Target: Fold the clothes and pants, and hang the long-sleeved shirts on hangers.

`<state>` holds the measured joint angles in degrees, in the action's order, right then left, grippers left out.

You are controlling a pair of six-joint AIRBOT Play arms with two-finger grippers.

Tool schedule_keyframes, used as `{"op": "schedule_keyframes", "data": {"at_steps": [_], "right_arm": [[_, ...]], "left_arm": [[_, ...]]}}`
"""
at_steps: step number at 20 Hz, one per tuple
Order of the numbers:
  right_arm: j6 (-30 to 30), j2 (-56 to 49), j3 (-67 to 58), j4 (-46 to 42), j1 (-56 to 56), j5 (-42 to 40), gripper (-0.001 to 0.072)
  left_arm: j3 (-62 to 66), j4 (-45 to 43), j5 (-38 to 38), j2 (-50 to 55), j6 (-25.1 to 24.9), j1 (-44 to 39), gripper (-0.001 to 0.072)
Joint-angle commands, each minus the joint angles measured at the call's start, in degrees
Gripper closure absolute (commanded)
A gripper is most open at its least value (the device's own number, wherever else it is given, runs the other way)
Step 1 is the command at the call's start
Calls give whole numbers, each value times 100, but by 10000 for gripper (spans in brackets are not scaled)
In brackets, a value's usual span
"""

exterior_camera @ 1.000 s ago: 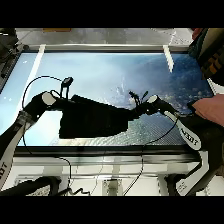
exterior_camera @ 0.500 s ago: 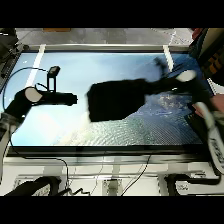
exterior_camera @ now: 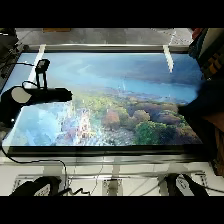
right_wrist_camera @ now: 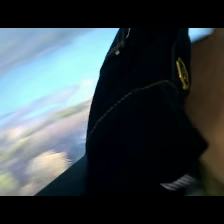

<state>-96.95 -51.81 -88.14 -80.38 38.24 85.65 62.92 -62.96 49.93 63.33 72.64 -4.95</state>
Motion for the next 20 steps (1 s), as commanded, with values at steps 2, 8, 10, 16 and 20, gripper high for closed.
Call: {"op": "schedule_keyframes", "data": {"at_steps": [2, 8, 10, 16, 20], "right_arm": [[-260, 645, -48, -2175, 1845, 828, 666], [-267, 643, -48, -2052, 3110, 101, 36], [-267, 577, -46, -1878, 3110, -17, 36], [-258, 332, 66, -173, 2990, -35, 580], [859, 345, 256, 616, 1541, -162, 673]], "left_arm": [[4, -2, -4, -17, 2, 7, 670], [4, -4, -2, -17, 2, 7, 670], [4, -4, -2, -17, 4, 7, 670], [4, -2, -4, -17, 2, 7, 670], [4, -4, -2, -17, 2, 7, 670]]}}
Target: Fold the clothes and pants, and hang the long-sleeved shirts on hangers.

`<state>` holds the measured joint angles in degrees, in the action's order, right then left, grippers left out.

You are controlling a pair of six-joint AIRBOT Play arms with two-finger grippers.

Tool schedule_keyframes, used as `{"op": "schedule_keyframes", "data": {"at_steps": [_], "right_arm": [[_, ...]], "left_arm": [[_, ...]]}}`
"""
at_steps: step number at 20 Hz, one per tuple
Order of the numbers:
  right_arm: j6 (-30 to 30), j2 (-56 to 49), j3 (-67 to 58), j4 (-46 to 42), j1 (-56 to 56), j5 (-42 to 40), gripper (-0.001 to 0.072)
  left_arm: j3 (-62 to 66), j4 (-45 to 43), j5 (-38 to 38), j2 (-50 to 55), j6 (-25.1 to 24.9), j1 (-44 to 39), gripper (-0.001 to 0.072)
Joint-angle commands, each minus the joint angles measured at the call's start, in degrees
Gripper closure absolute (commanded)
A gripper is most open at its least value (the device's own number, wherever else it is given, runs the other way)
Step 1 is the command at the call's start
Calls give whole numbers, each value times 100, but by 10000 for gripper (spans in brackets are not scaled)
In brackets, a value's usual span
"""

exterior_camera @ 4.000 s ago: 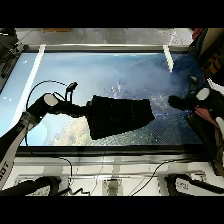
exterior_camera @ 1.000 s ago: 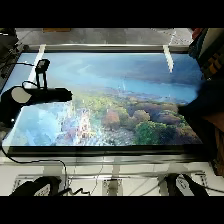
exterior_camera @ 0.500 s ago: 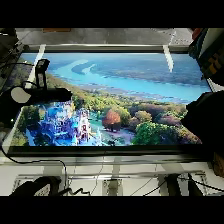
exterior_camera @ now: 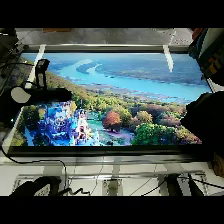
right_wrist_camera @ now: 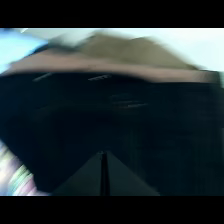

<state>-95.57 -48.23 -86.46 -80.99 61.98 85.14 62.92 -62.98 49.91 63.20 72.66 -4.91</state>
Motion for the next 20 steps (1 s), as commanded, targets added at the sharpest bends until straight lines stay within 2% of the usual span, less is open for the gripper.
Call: {"op": "schedule_keyframes", "data": {"at_steps": [1, 4, 6, 9, 13, 20], "right_arm": [[953, -11, 87, 675, -1410, -138, 672], [1338, -15, 87, 590, -3460, -94, 672], [1338, -17, 120, 302, -4710, 26, 672], [1215, -17, 407, -50, -5987, 83, 672], [-48, -17, 1106, -1167, -6566, 74, 672], [-101, -15, 1394, -986, -6555, 76, 671]], "left_arm": [[4, -2, 0, -4, 2, 2, 670], [4, -2, 0, -4, 0, 2, 670], [4, -2, 0, -4, 0, 2, 670], [4, -2, 0, -4, 2, 2, 670], [4, -2, -2, -4, 0, 2, 670], [4, -2, 0, -4, 0, 2, 670]]}}
